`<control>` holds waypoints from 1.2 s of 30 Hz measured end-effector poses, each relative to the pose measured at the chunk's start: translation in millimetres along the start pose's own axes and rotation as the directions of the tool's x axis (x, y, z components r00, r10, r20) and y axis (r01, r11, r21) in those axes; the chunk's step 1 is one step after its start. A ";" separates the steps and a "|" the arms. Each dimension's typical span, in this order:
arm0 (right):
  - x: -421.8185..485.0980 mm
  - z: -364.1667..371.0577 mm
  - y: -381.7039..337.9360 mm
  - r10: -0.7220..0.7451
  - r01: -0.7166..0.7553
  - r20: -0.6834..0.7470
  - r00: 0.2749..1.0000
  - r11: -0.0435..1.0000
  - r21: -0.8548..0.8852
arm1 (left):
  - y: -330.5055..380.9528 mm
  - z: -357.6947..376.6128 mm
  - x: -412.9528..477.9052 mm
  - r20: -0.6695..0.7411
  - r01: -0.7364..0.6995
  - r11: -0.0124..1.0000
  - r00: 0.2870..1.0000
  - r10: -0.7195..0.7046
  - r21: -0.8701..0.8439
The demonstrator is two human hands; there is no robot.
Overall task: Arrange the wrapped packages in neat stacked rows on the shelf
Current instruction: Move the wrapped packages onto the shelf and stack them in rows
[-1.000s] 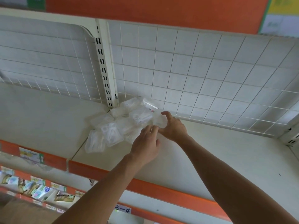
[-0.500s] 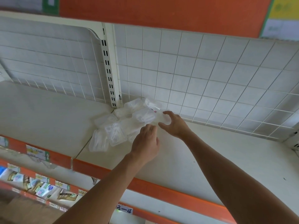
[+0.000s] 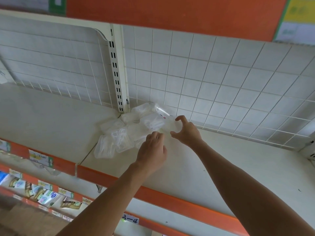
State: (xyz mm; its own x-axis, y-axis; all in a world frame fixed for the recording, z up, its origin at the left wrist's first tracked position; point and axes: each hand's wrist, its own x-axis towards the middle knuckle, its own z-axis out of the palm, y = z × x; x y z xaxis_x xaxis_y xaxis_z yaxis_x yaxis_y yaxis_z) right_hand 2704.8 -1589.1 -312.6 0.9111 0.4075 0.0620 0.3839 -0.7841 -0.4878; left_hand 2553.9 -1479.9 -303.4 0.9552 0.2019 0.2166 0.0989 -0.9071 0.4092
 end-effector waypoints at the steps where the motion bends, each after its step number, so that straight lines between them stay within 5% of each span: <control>1: -3.5 -2.5 4.3 -0.006 0.006 0.004 1.000 1.000 0.000 | 1.6 1.5 0.4 0.003 -0.005 1.000 1.000 0.005 -0.001; 11: -62.3 -52.3 53.7 -0.102 0.086 0.198 0.975 0.992 0.089 | 27.2 19.4 21.1 0.092 -0.130 0.986 0.986 0.140 -0.107; 15: -95.7 -74.1 70.0 -0.060 0.042 0.217 0.974 0.996 0.084 | 42.2 29.8 31.4 0.277 -0.159 0.964 0.936 0.215 -0.212; 29: -193.0 -123.5 143.1 0.092 -0.108 -0.137 0.986 0.987 -0.118 | 133.4 78.3 5.9 0.282 -0.282 0.924 0.893 0.351 -0.258; 36: -241.3 -163.6 193.6 0.037 -0.069 -0.208 0.977 0.987 -0.146 | 211.9 104.3 -29.4 0.302 -0.310 0.930 0.883 0.359 -0.198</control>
State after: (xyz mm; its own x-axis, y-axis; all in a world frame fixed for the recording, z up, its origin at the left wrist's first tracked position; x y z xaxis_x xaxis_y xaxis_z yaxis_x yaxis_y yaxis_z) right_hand 2583.8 -1915.8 -279.6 0.9361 0.2718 0.2231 0.3381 -0.8702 -0.3584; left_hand 2575.9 -1716.6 -315.5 0.9634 -0.2586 0.0705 -0.2593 -0.8329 0.4890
